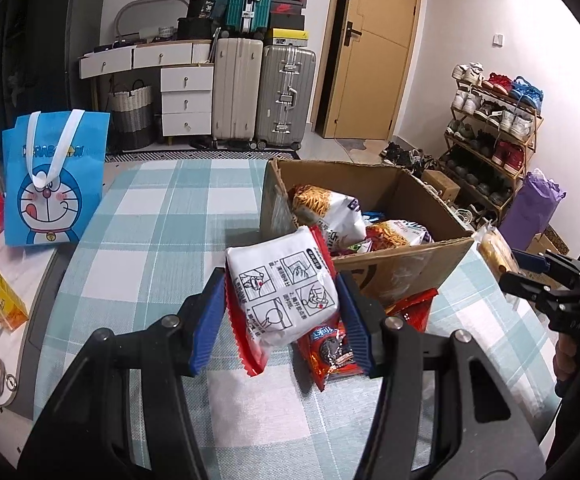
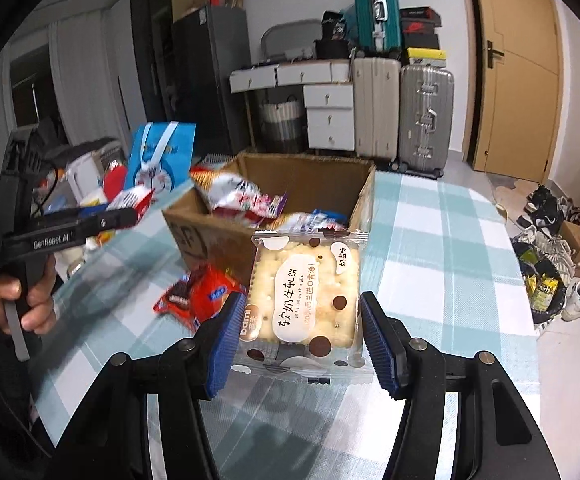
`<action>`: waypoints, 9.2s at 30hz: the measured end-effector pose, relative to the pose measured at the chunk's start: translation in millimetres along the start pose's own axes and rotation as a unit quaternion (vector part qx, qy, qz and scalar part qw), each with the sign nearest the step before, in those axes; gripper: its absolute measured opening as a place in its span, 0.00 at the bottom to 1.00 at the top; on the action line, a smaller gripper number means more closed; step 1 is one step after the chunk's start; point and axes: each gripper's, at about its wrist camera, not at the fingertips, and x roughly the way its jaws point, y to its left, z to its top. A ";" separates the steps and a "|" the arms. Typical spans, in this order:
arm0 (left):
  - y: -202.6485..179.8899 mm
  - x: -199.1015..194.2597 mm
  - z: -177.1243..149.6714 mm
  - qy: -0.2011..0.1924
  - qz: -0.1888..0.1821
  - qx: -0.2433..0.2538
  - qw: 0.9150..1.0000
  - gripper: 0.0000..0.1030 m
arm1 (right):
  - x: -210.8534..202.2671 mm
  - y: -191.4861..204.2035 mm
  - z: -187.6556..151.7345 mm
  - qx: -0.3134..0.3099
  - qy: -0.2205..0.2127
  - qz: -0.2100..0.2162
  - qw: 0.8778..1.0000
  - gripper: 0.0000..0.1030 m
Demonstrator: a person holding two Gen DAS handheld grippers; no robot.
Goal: Organize snacks
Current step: 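Lift both packets and carry them over the cardboard box, then lower both held packets into the box opening, then open both grippers to release the packets and pull back, then grasp the red cookie packet with left gripper while right gripper grasps red cone-snack bag, then lift both red packets and carry them toward the box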
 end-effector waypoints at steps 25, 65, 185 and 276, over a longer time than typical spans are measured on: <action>-28.1 -15.2 24.4 -0.035 -0.022 0.021 0.999 0.50 | -23.9 -7.9 28.1 0.034 -0.062 -0.016 0.997 0.57; -77.8 31.0 63.4 -0.035 -0.036 0.048 0.998 0.50 | 7.5 -4.6 61.2 0.036 -0.060 -0.004 0.998 0.57; -13.6 60.7 -50.1 0.084 0.032 0.008 0.996 0.99 | 86.7 2.8 -28.3 0.106 0.084 -0.030 0.990 0.99; -50.3 83.8 -75.0 0.133 -0.029 0.023 0.990 0.46 | 105.3 -17.0 -36.7 0.142 0.105 0.017 0.984 0.70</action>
